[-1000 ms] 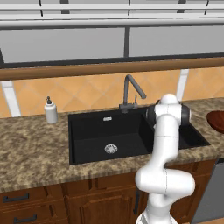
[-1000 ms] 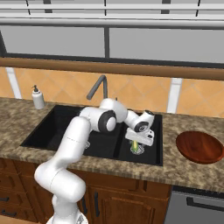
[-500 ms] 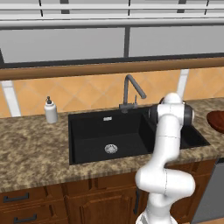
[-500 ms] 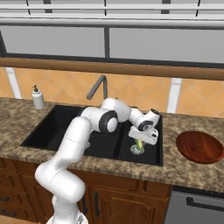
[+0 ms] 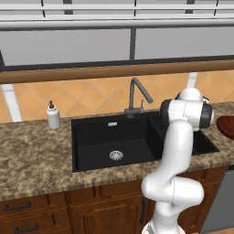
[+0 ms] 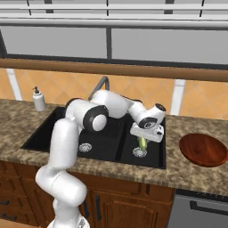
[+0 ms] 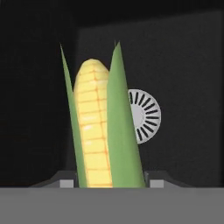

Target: Pick the corn from the sink and place it in the bowl. Then pick the bowl and place it in the microwave. Then close the microwave door and press the start button.

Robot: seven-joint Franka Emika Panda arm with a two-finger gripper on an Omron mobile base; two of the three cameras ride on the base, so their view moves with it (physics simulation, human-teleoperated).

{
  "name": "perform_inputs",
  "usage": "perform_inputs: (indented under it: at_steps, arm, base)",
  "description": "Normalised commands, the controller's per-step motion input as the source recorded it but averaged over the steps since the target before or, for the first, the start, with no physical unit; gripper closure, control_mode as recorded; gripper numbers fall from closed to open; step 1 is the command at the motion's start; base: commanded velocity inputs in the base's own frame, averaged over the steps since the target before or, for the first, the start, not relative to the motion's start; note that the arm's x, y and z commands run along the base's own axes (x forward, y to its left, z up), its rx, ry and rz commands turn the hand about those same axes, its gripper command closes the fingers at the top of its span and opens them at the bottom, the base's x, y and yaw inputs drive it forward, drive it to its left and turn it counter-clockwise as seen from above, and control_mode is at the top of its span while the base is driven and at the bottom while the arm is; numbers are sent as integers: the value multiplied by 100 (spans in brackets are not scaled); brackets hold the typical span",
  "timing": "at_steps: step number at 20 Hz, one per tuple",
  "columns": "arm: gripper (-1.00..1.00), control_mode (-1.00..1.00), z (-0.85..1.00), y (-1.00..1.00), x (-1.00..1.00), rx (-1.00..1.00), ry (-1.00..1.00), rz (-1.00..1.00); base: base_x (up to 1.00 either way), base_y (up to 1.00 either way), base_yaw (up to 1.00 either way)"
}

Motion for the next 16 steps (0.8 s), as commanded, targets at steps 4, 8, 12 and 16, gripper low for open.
perform_inputs:
  at_steps: [4,8,12,16]
  arm:
    - [100,-100,90,-12,-79,-11,-10,-3]
    - [100,-100,92,-25,-71,-9,-11,-6]
    - [100,-100,97,-43,-69,-5,-5,-10]
    - [100,-100,69,-41,-63,-3,-1,-12]
  base:
    - [0,0,0]
    - [0,0,0]
    - [0,0,0]
    - [0,0,0]
